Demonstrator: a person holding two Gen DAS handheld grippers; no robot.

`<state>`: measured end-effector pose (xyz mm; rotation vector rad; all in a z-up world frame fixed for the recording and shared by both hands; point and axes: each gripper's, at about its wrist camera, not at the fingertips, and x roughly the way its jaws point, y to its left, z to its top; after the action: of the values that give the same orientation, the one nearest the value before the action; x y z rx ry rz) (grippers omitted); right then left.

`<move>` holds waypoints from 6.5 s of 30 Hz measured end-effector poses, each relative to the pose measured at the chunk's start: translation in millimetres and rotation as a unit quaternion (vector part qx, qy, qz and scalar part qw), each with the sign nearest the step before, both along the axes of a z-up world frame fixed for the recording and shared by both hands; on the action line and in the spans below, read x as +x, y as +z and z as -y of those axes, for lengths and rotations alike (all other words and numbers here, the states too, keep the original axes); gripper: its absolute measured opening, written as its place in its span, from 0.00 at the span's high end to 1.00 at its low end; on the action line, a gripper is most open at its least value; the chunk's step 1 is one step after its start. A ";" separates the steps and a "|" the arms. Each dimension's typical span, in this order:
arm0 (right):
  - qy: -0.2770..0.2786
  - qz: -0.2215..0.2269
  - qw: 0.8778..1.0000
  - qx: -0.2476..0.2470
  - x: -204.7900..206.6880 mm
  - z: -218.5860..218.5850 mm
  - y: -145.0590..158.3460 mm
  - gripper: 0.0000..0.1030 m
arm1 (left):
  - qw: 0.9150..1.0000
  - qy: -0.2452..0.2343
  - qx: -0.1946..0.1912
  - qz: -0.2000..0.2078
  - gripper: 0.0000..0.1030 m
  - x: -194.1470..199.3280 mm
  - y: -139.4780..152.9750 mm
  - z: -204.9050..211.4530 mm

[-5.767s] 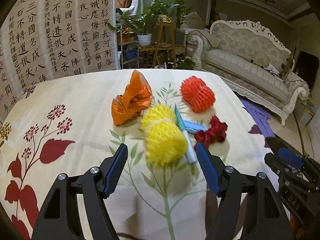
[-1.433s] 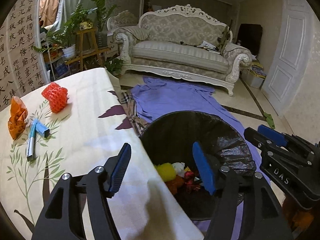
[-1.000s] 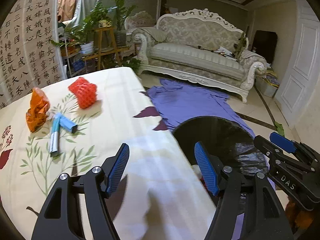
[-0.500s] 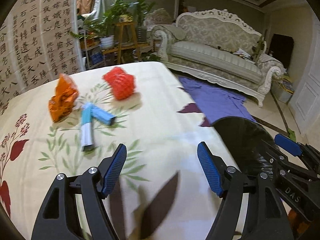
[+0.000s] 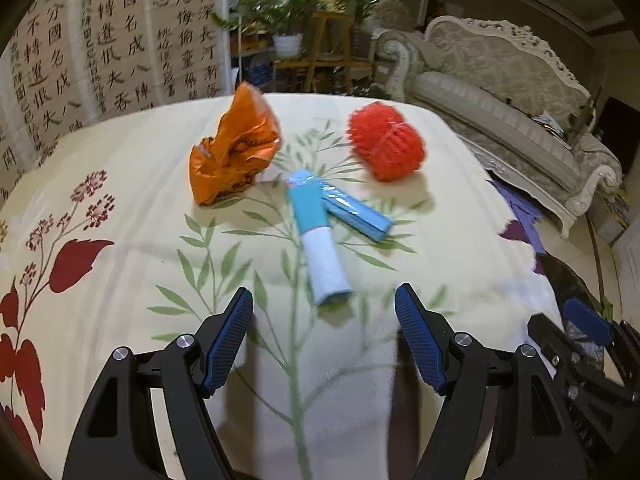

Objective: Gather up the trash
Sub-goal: 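Move both tools back over the table toward the blue markers, then grasp the light blue marker with the left gripper while the right gripper grasps the blue marker, then carry both blue markers toward the bin, then hold both markers over the bin and open both grippers, then move both tools back over the table toward the orange bag and red net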

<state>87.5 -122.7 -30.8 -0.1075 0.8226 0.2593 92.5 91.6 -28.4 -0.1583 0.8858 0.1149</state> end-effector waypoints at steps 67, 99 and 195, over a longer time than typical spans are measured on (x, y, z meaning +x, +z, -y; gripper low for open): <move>0.138 -0.021 0.990 -0.031 43.3 -151.1 -3.6 0.85 | 1.000 0.012 -0.016 0.014 0.85 -18.6 2.2 -86.3; 0.017 0.031 0.999 0.019 -74.5 -14.1 18.9 0.86 | 0.995 -0.044 -0.019 0.091 0.86 -90.0 33.9 -3.8; -0.225 0.103 0.969 0.017 -62.6 184.7 14.1 0.22 | 0.979 -0.162 0.077 0.095 0.19 -28.4 24.6 190.9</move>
<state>24.9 -307.4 -16.7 0.0857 0.6147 -0.1646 64.0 -99.4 -3.8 0.1188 0.6982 -0.1350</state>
